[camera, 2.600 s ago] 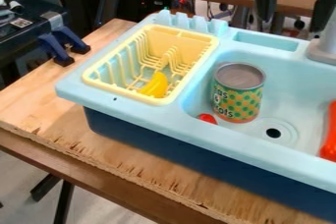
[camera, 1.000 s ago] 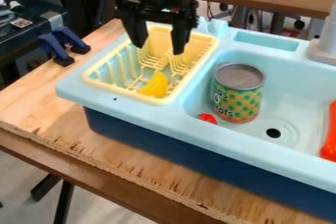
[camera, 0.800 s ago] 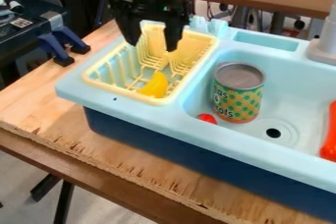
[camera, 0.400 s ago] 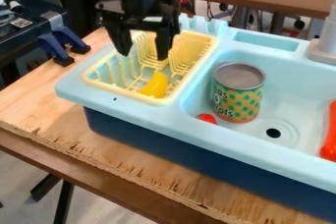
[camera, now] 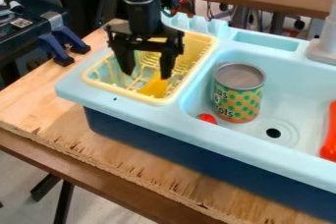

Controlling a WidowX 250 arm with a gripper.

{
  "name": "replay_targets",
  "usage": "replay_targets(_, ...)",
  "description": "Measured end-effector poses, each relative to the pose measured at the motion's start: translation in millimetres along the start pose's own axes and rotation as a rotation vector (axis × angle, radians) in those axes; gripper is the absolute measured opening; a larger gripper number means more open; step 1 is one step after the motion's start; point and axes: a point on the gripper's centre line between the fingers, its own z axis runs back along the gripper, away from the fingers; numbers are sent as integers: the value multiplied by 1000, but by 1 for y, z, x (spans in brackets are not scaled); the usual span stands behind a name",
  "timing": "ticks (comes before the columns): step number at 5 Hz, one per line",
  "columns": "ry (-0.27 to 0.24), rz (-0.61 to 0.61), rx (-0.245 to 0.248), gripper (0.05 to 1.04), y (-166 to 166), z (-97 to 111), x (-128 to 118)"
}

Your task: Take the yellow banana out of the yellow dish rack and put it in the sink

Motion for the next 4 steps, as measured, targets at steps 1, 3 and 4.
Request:
replay_targets(1, -16, 12, 16, 1000, -4, -5, 3)
replay_targets(3, 30, 39, 42, 1000, -7, -22, -1)
replay_targets(4, 20, 35, 44, 972, -8, -24, 1)
